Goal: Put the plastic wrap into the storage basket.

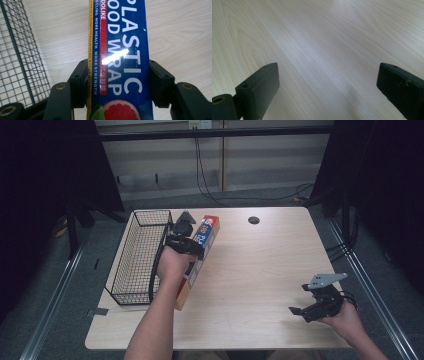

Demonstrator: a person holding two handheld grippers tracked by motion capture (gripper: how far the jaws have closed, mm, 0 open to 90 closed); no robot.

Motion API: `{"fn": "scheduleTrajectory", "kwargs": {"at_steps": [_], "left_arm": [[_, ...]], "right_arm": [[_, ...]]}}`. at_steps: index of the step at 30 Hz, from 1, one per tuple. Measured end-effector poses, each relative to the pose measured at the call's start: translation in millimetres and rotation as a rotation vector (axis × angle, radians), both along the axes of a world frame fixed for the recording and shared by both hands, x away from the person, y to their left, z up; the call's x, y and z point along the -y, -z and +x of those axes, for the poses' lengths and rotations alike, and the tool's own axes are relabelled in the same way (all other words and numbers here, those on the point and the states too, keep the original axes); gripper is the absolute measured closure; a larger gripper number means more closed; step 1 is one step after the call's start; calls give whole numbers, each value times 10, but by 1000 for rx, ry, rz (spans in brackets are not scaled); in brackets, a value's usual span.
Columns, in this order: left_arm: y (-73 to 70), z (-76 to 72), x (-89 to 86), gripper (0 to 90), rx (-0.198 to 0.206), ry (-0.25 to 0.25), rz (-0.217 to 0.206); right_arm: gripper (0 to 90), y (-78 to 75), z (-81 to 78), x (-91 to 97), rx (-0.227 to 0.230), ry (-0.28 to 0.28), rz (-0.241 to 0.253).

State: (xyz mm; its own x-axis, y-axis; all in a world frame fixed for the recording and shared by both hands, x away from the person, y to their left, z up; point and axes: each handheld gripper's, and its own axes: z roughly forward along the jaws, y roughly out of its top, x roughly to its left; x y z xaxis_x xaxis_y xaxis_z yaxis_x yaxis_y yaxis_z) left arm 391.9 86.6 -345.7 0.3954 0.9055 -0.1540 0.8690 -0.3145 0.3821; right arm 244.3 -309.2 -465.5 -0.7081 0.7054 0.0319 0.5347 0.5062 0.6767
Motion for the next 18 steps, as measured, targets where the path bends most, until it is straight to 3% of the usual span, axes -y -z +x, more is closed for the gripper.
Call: {"fn": "scheduleTrajectory", "kwargs": {"at_steps": [18], "left_arm": [[-107, 14, -214, 431, 5, -51, -3]], "right_arm": [[42, 5, 15, 7, -11, 4, 13]]}}
